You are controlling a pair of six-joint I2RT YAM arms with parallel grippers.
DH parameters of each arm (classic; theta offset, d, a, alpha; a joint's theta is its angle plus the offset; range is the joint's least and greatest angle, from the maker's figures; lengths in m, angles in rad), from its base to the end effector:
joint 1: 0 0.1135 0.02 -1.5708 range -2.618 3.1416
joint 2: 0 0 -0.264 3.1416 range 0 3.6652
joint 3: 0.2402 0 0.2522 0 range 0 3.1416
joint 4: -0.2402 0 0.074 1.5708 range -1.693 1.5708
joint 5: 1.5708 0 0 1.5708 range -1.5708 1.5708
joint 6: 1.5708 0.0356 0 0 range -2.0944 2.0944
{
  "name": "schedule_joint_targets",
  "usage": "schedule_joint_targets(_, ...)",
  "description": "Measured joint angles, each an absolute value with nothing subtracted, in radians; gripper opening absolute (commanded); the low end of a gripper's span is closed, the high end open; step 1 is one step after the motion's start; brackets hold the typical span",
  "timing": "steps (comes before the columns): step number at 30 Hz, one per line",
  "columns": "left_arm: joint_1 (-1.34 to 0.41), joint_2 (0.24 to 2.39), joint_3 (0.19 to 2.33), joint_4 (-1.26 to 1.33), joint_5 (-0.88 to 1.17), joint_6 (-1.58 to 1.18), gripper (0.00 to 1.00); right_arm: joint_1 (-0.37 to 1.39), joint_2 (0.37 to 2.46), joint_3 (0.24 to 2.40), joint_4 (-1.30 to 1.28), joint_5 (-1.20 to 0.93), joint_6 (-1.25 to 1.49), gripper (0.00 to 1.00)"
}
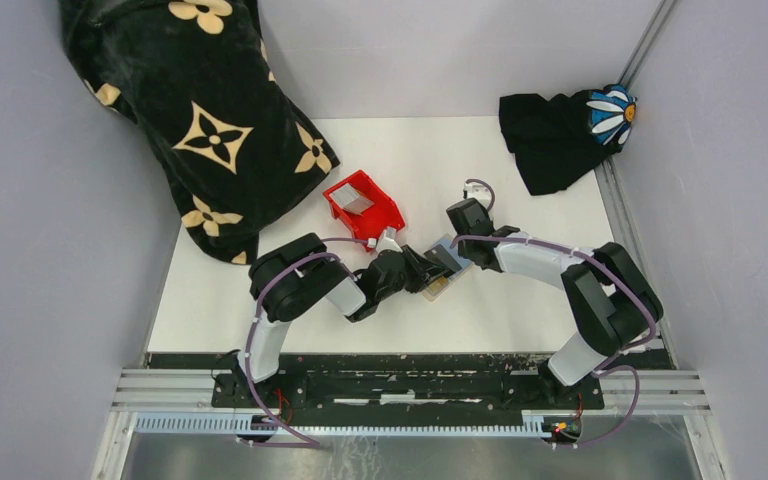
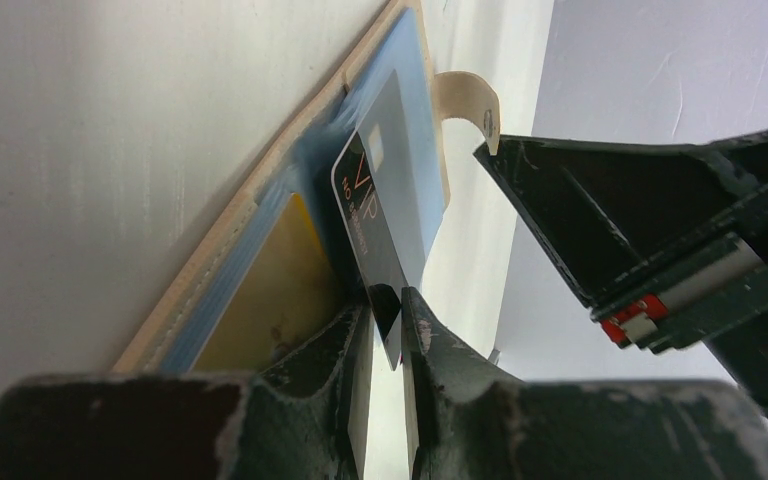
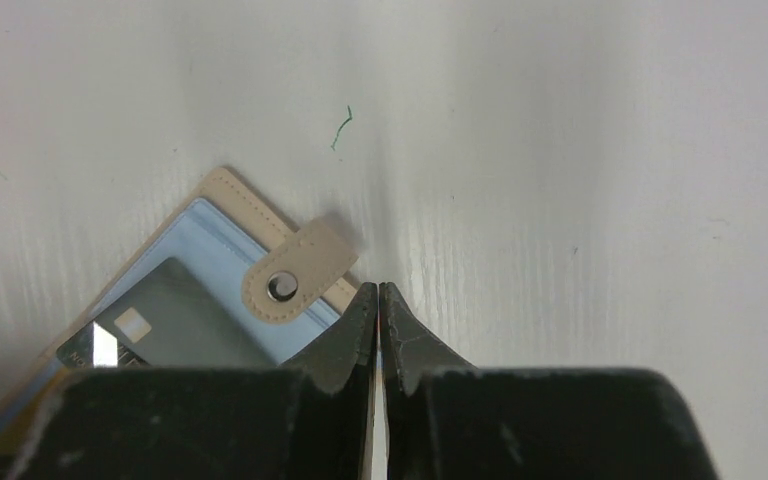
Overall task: Put the credit cards into the card holder
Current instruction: Insert the credit card into the card holder.
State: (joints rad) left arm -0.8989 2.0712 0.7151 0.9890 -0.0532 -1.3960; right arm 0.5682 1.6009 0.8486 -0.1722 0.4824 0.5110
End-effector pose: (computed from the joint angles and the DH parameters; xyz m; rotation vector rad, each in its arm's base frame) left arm 0.2254 -0.2804 0.0793 -0.5909 2.1617 -1.3786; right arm 0.2713 0.1536 0.1695 0.1263 2.3548 -0.0916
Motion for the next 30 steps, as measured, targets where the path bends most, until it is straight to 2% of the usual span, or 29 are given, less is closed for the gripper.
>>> schedule_joint_targets(12, -0.901, 2.054, 0.721, 0.955, -0.064, -1.396, 0.3, 0.532, 1.665, 0.863, -0.169, 0.394, 0.521, 0.07)
schedule_joint_targets(30, -0.907, 2.054, 0.796, 0.848, -0.076, -1.395, 0.35, 0.523, 1.652, 0.826, -0.108, 0.344, 0.546, 0.08)
